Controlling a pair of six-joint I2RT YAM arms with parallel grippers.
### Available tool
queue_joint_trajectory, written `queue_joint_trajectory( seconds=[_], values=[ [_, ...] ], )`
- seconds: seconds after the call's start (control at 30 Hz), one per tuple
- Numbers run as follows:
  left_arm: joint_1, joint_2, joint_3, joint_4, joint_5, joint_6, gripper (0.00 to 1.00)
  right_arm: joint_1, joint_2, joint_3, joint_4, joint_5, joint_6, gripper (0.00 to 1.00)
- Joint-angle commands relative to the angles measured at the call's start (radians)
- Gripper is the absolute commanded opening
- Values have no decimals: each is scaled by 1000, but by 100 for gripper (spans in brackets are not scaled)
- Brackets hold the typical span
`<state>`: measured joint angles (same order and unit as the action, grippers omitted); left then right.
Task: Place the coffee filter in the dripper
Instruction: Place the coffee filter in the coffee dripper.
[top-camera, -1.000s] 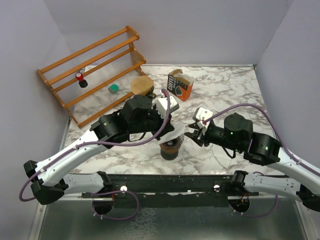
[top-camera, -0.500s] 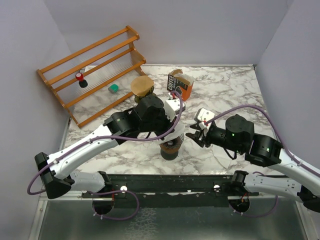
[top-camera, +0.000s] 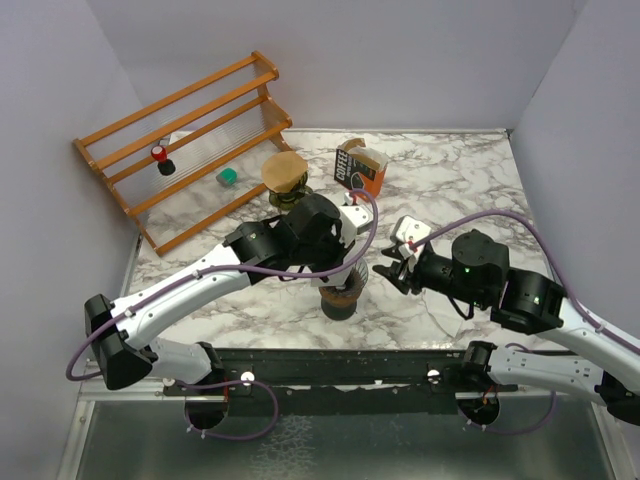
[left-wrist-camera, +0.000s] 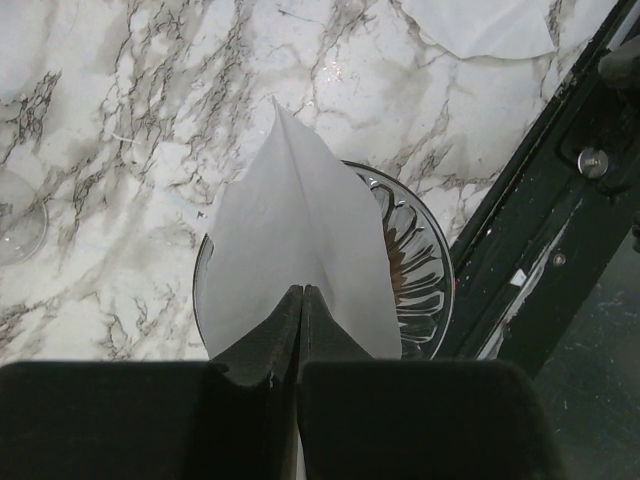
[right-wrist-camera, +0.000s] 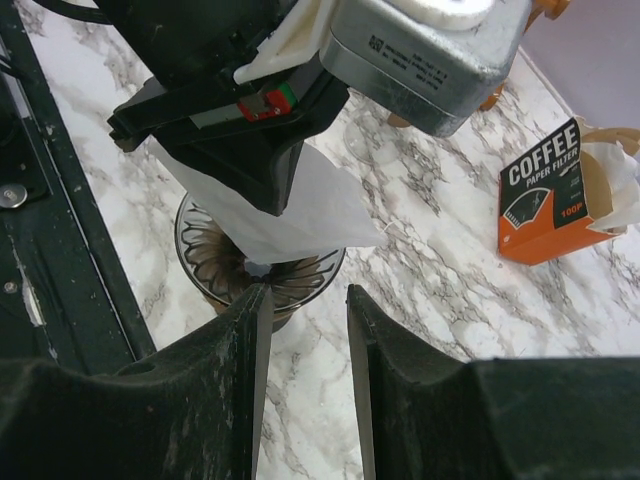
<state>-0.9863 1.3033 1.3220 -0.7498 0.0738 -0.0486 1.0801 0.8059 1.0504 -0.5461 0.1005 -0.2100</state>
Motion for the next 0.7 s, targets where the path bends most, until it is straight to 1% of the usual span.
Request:
queue_joint_trajectory(
  seconds=[0.0, 0.17, 0.43, 0.57, 0.67],
  values=[
    [-8, 20, 10, -34, 6, 11, 0, 6, -7, -15, 13, 28, -2, 41],
    [-12, 39, -2, -36, 36, 1, 0, 6, -9, -23, 17, 33, -5, 41],
    [-26, 73, -11, -35, 34, 3, 0, 6, -17, -41, 27, 29, -3, 41],
    [-32, 88, -9, -37, 38, 1, 6, 6, -23, -54, 34, 29, -2, 41],
    [-37, 88, -5, -38, 42, 4, 16, 6, -28, -64, 39, 28, 0, 42]
  ],
)
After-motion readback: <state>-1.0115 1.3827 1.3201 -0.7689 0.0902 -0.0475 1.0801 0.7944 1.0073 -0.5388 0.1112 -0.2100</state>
